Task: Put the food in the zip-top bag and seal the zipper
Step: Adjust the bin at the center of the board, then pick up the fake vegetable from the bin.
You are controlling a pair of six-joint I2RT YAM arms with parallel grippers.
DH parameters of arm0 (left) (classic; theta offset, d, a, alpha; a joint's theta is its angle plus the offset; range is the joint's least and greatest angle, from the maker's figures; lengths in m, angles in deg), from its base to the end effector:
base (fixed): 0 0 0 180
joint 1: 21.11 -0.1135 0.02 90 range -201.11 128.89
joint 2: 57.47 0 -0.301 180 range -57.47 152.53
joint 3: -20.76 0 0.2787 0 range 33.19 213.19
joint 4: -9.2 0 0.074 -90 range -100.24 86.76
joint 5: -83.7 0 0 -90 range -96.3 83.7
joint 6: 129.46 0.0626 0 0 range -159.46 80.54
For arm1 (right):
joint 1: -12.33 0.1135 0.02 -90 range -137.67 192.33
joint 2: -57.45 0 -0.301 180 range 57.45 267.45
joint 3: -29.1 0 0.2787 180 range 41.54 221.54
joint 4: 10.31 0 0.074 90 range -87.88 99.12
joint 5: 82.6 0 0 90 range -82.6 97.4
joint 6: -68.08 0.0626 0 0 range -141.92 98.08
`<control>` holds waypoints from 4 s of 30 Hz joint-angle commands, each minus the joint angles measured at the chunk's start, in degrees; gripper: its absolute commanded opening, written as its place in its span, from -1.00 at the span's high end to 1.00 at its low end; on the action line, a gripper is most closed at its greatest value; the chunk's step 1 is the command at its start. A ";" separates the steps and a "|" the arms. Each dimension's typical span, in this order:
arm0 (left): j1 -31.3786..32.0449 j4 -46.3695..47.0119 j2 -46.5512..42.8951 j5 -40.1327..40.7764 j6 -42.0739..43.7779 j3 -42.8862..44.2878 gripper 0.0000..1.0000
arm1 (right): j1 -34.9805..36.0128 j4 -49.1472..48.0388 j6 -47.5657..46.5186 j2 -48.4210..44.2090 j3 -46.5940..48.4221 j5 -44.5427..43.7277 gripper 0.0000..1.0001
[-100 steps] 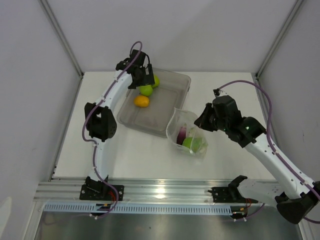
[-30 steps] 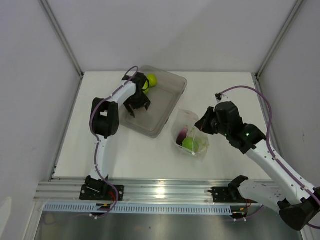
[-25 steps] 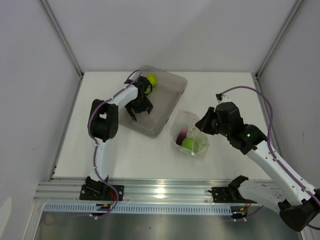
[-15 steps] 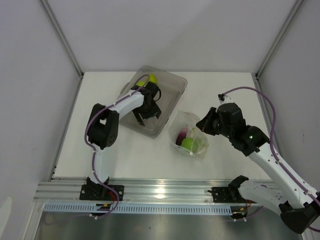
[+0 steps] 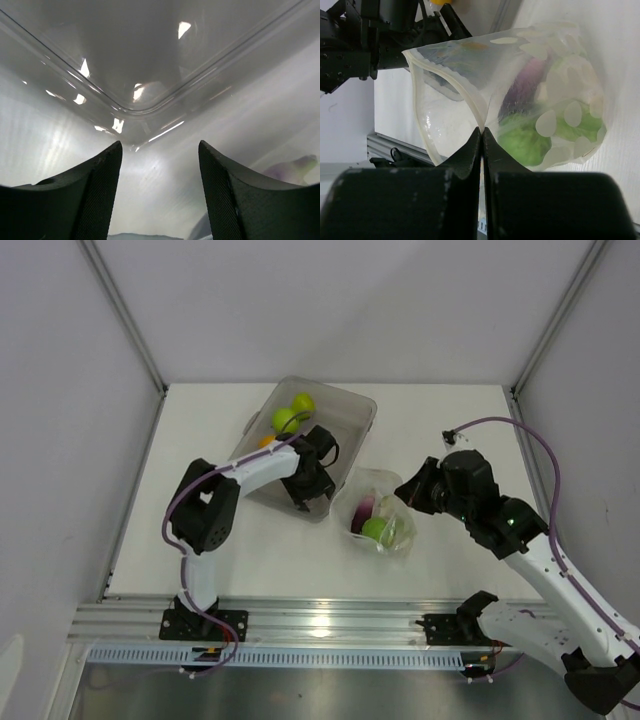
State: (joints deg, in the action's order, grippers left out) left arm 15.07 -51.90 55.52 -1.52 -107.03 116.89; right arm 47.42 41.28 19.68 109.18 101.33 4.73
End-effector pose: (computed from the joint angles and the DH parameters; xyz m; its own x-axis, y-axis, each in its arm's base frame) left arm 0.3524 -0.2512 0.1764 -0.8320 -0.5327 -0.1549 -0.5106 0.8445 -0.1617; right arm 0.1748 0.1192 0.3769 -0.6755 0.3359 -0.6564 -0.1245 0.8255 0.5506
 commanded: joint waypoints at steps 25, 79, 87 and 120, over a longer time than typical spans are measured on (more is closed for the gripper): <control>-3.12 -3.79 -8.93 14.73 9.73 8.39 -0.99 | 1.47 -1.63 -0.21 0.83 0.33 -1.19 1.00; -11.93 -15.50 17.70 19.83 9.48 31.35 -0.96 | 1.03 -4.18 -0.03 3.73 -2.13 -0.93 1.00; -11.40 -10.05 15.51 20.10 11.06 26.60 -0.72 | 0.86 -4.09 0.14 3.91 -2.31 -1.01 1.00; -4.72 28.07 -27.37 -6.68 31.00 -7.05 0.99 | -0.37 -0.05 0.67 2.06 0.68 -3.48 1.00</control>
State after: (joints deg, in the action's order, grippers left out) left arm 10.00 -32.45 35.37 0.40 -80.76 112.79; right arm 47.53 41.35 20.06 110.86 99.53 2.89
